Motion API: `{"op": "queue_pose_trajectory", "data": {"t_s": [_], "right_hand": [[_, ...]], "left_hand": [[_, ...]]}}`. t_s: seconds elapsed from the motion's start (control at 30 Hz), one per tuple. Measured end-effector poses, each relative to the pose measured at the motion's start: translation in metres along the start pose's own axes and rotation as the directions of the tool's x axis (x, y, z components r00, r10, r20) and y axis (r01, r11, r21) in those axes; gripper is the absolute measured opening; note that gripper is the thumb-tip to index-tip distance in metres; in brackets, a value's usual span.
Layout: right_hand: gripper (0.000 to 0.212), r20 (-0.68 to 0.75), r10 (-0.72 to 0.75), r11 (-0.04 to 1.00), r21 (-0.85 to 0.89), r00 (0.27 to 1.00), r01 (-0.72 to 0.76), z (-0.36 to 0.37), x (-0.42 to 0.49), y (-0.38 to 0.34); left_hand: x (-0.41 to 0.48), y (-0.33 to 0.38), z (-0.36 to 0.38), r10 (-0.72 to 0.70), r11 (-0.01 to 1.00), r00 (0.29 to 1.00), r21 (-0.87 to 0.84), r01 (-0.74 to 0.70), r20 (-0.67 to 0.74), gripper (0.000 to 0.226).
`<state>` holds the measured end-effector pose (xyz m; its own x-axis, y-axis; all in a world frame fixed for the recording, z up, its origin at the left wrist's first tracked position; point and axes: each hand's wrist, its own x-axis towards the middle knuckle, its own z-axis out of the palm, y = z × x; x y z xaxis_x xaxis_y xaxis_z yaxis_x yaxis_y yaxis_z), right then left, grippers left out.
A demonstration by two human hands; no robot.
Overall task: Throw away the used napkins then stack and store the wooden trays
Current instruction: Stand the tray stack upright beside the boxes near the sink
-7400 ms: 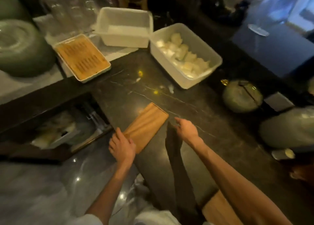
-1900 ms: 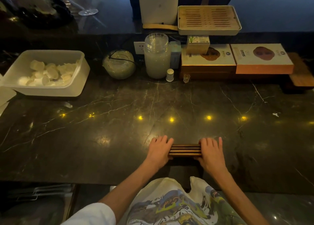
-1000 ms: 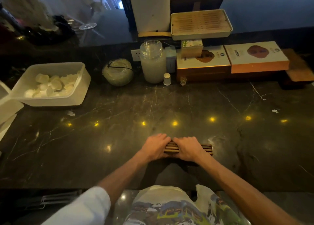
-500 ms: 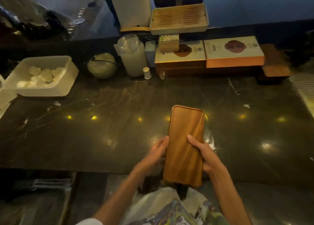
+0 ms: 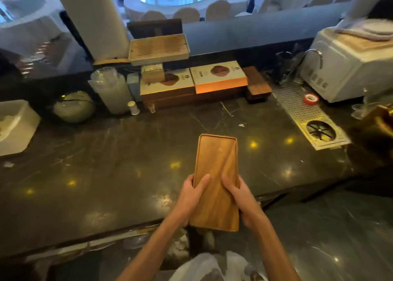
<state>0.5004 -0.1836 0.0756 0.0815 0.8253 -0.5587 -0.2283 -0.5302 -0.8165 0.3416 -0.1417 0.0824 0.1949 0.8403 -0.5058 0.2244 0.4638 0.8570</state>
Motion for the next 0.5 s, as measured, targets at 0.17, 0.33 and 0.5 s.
{"op": "queue_pose_trajectory", "data": {"t_s": [0.17, 0.33, 0.5], "right_hand": [[0.092, -0.143, -0.043, 0.997, -0.067, 0.989, 0.034, -0.039, -0.062, 0.019], [0.084, -0.229, -0.091, 0.989, -0.13, 0.969, 0.063, -0.09, -0.093, 0.017], [0.074, -0.198, -0.05, 0.994, -0.106, 0.979, 0.03, -0.146, -0.094, 0.013]], "left_hand": [[-0.025, 0.002, 0.052, -0.008, 0.999, 0.996, -0.045, 0.012, 0.094, 0.066], [-0.05, -0.001, 0.112, -0.055, 0.994, 0.986, -0.083, 0.068, 0.156, 0.069], [-0.05, 0.005, 0.166, -0.069, 0.992, 0.989, -0.096, 0.082, 0.132, 0.083]]}}
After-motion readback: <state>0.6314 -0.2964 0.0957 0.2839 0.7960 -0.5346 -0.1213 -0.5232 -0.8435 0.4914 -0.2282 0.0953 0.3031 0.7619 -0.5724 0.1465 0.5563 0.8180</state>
